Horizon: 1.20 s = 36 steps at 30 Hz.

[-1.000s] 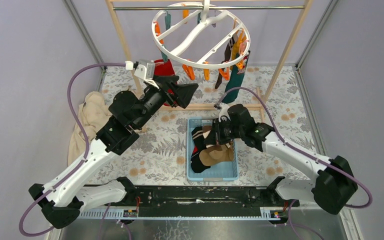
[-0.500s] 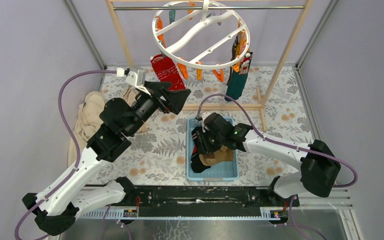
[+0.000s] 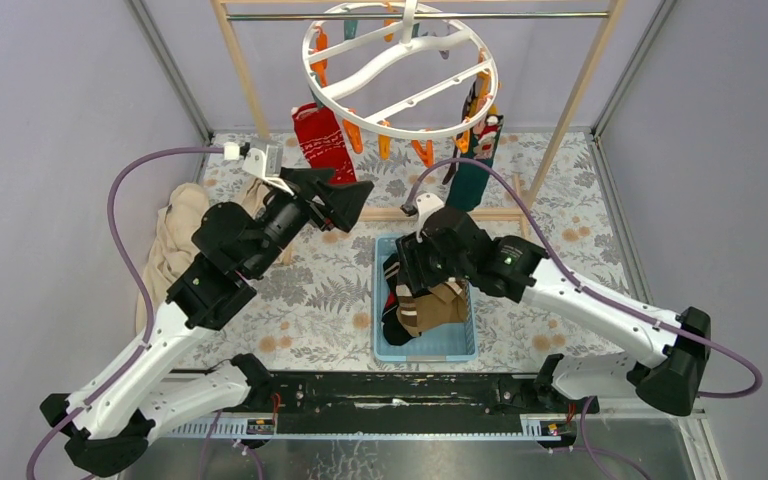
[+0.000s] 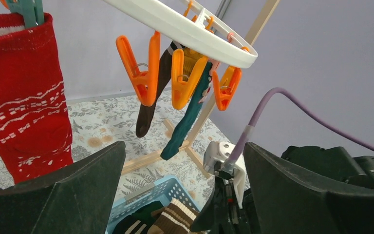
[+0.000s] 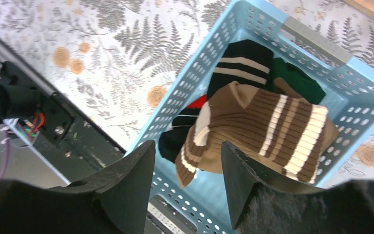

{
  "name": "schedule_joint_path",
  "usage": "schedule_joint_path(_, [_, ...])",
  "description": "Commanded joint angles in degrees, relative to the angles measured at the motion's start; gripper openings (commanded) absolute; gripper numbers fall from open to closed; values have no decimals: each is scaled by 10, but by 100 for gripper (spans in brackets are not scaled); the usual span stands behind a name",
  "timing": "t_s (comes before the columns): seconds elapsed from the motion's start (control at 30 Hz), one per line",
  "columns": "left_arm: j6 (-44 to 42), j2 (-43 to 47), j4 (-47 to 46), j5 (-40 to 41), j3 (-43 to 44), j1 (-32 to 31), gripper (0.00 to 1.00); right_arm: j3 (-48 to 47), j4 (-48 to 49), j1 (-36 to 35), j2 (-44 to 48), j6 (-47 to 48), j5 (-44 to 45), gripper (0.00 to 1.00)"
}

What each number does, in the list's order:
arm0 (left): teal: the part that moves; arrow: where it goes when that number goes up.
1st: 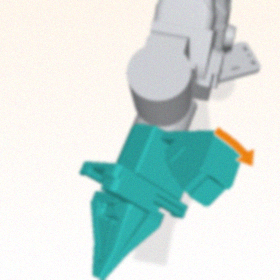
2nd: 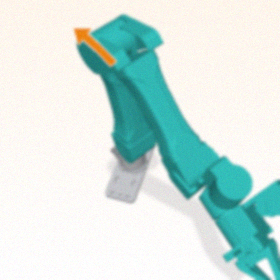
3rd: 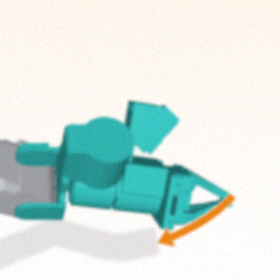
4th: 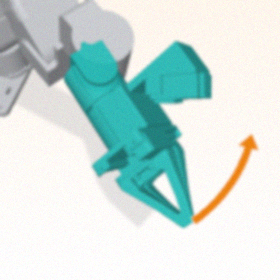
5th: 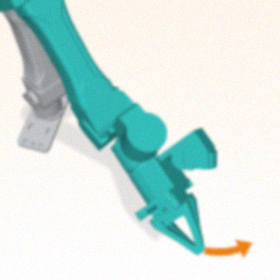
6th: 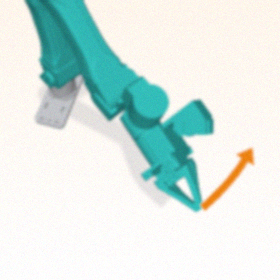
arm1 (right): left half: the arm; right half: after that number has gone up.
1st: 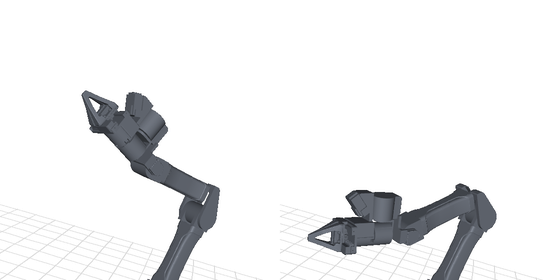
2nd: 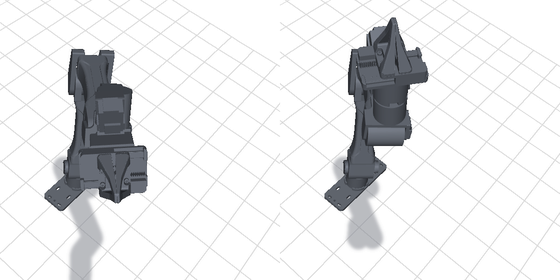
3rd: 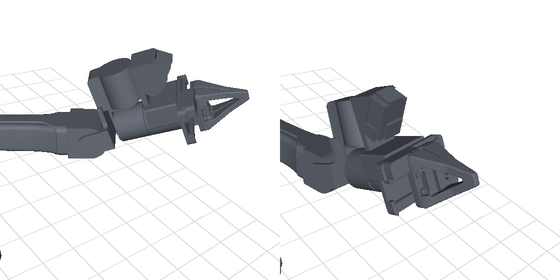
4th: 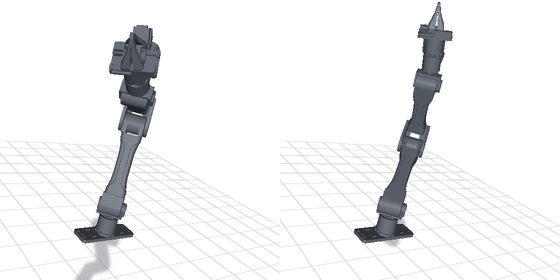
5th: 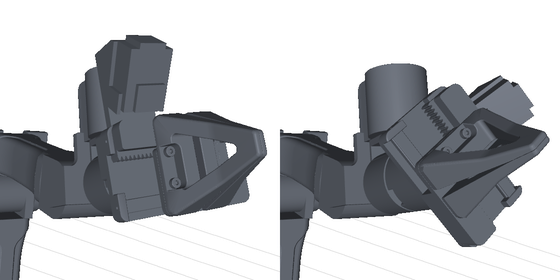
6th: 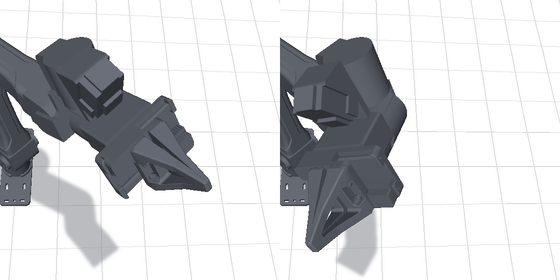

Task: Remove the socks clipped to the hanger
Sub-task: Place the sock in the bin.

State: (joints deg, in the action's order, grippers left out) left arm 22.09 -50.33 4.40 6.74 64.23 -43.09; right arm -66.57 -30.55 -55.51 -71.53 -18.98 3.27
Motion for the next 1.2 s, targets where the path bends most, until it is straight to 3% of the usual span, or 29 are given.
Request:
schedule_joint_path(0.0, [-5, 14, 2, 23, -6, -3, 99, -5, -1, -3, -33, 13, 64, 58])
schedule_joint_path(0.3, [-6, 38, 44, 67, 0, -3, 99, 36, 71, -3, -121, -6, 73, 58])
schedule_joint_path(0.6, [-14, 73, 65, 126, -17, -3, 99, 203, 168, -3, -123, -53, 39, 57])
schedule_joint_path(0.77, [-26, 72, 72, 177, -32, -3, 99, 229, 191, -3, -136, -56, 21, 57])
schedule_joint_path(1.17, [-77, 58, -16, 232, -104, 1, 99, 143, 112, -3, 51, 5, 8, 64])
